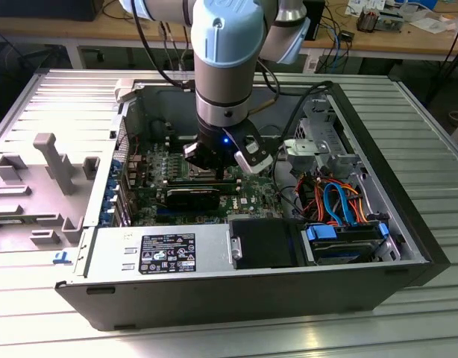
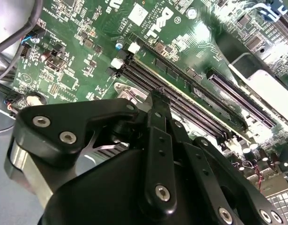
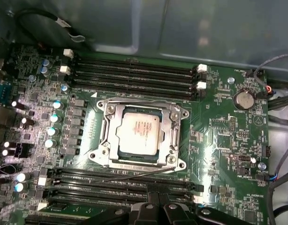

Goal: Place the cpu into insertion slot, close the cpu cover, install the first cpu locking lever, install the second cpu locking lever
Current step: 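Install the second cpu locking lever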

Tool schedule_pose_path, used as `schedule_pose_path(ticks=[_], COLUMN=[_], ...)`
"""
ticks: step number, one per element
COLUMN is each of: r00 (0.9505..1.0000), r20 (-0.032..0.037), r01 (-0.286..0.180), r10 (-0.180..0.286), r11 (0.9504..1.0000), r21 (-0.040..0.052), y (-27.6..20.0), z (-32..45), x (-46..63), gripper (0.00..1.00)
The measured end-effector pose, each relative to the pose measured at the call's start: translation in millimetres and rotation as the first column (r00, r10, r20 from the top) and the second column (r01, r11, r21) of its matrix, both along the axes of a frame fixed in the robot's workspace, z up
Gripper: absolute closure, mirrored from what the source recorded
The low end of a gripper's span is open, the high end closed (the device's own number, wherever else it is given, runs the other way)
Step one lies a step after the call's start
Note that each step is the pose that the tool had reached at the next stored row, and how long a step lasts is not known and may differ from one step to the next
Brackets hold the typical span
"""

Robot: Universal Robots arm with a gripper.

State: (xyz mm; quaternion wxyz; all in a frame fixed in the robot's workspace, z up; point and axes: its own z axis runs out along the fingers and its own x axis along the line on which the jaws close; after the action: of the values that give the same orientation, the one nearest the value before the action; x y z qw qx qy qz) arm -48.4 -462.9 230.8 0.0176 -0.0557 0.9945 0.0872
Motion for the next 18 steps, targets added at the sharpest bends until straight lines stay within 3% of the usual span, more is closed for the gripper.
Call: schedule_pose_path(ticks=[2, 3, 4, 12, 18], r00=[1.0000, 1.0000, 1.0000, 1.0000, 1.0000], r20=[0.0000, 0.0000, 0.0000, -0.0001, -0.0001], r01=[0.000, 0.000, 0.000, 0.000, 0.000], r10=[0.000, 0.000, 0.000, 0.000, 0.000], r11=[0.9999, 0.9994, 0.9992, 0.9987, 0.9986], r21=[0.0123, 0.0332, 0.0404, 0.0514, 0.0528], y=[-0.2, -0.2, -0.2, 0.3, 3.0], z=[-0.3, -0.6, -1.3, -7.8, -15.6], x=[0.1, 0.1, -0.1, -3.7, -11.0], gripper=[0.89, 0.89, 0.89, 0.89, 0.89])
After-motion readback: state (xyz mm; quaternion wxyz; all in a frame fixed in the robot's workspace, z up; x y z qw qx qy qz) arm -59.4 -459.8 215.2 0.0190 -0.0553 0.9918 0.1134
